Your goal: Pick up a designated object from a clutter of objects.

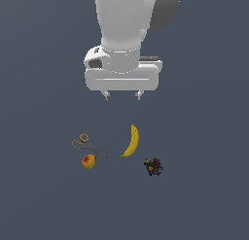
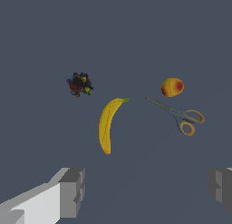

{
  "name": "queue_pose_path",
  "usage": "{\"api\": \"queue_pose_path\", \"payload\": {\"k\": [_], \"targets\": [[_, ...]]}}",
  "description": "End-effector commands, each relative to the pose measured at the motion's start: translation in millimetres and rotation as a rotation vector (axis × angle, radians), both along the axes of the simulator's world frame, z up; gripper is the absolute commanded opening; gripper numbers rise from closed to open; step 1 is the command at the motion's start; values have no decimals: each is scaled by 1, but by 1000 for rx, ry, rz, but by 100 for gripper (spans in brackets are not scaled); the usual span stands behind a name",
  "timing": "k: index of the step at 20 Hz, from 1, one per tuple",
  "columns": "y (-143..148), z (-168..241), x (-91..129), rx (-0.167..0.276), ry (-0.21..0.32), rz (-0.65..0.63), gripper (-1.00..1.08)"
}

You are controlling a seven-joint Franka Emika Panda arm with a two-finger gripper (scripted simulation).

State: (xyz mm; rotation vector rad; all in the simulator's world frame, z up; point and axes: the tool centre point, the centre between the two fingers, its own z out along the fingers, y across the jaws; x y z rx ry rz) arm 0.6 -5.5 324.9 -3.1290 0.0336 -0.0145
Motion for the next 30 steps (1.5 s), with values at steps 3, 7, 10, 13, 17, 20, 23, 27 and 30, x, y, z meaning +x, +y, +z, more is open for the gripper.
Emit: {"api": "queue_pose_path", "payload": {"k": [3, 7, 10, 13, 17, 20, 23, 27, 30], "targets": [[1, 1, 0, 0, -2, 3, 100], [10, 6, 2, 3, -20, 26, 100], [16, 10, 3, 5, -33, 44, 100], [17, 12, 2, 5, -35, 48, 100], [17, 7, 4, 5, -33, 39, 100], [18, -3, 6, 4, -31, 25, 100], [20, -18, 10, 4, -28, 1, 100], [22, -47, 15, 2, -23, -42, 100], [25, -75, 19, 0, -18, -84, 100]]}}
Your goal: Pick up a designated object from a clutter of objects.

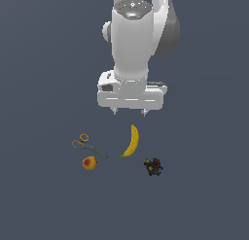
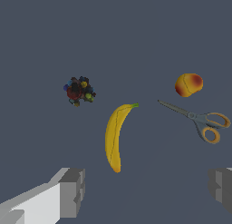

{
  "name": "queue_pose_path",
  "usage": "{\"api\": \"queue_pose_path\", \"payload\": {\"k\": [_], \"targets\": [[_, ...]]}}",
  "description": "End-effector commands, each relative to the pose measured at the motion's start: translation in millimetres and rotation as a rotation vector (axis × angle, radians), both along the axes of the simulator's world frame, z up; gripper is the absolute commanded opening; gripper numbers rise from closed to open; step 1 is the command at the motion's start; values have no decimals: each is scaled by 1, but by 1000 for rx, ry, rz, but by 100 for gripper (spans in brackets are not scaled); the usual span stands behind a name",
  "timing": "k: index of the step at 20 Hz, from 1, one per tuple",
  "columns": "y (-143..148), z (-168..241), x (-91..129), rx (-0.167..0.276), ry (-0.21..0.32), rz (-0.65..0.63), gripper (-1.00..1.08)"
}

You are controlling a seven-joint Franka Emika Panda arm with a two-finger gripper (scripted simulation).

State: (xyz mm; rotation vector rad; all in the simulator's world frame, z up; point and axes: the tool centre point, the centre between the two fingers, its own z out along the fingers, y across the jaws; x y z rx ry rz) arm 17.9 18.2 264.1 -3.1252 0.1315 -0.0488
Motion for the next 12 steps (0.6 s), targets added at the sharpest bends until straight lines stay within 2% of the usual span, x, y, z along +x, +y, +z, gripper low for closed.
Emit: {"api": "queue_pose_path", "payload": {"k": [1, 12], "targets": [[3, -25, 2, -1, 5, -37, 100], [15, -145, -4, -6, 25, -211, 100]]}}
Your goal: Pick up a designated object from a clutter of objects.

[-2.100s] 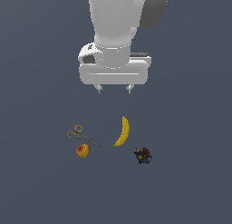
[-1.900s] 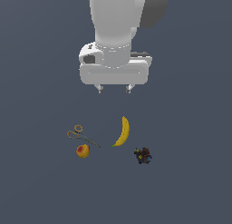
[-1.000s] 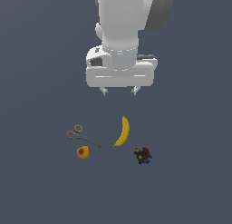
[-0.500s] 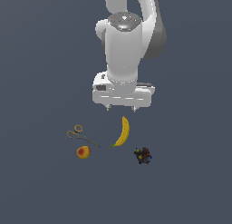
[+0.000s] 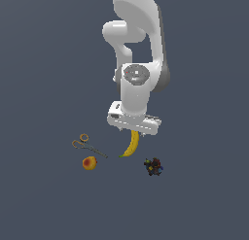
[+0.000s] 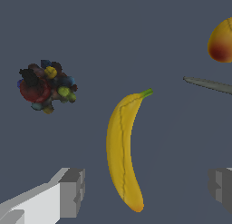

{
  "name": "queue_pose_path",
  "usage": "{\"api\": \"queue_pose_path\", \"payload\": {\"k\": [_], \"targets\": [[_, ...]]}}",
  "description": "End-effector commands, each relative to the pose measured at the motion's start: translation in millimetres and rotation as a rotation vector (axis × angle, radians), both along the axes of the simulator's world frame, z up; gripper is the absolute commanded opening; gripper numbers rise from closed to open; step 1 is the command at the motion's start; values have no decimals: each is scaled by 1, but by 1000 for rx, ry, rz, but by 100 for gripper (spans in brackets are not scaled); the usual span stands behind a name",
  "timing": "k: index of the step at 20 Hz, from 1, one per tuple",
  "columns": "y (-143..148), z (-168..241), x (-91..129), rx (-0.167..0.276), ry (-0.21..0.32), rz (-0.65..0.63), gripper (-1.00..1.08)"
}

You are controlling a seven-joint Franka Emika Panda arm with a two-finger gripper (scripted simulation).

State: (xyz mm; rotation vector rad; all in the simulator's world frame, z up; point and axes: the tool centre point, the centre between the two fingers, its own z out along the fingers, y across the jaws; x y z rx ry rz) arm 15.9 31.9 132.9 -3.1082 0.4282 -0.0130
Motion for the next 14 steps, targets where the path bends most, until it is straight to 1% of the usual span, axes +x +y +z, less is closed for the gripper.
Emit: {"api": "queue_pose_path", "payload": {"k": [1, 8, 14], "targets": [[2, -21, -3, -1, 2, -33, 100], [6, -57, -12, -2, 8, -86, 100], [7, -63, -14, -2, 10, -94, 100]]}}
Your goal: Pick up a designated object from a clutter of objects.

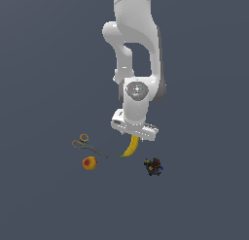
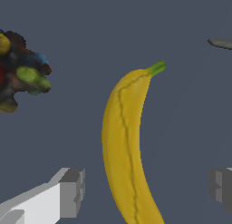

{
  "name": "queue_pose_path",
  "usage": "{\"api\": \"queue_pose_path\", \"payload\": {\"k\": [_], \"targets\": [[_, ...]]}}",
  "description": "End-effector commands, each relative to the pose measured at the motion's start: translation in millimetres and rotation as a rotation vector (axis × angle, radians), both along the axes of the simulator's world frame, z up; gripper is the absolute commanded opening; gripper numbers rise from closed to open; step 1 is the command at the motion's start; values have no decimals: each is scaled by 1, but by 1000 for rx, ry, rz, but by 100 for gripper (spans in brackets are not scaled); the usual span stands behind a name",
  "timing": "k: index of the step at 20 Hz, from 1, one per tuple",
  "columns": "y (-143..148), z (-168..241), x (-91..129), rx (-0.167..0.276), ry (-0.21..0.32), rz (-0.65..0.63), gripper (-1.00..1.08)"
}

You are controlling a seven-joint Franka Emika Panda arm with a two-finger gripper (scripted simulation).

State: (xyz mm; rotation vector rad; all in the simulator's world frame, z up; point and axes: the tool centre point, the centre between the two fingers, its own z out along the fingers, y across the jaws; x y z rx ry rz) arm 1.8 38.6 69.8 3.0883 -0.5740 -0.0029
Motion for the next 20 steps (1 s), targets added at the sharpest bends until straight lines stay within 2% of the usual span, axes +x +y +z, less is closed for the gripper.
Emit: {"api": "queue_pose_path", "payload": {"k": [1, 19, 20], "targets": [[0, 0, 0, 0, -1, 0, 100], [0, -51, 0, 0, -2, -3, 100], [0, -51, 0, 0, -2, -3, -100]]}}
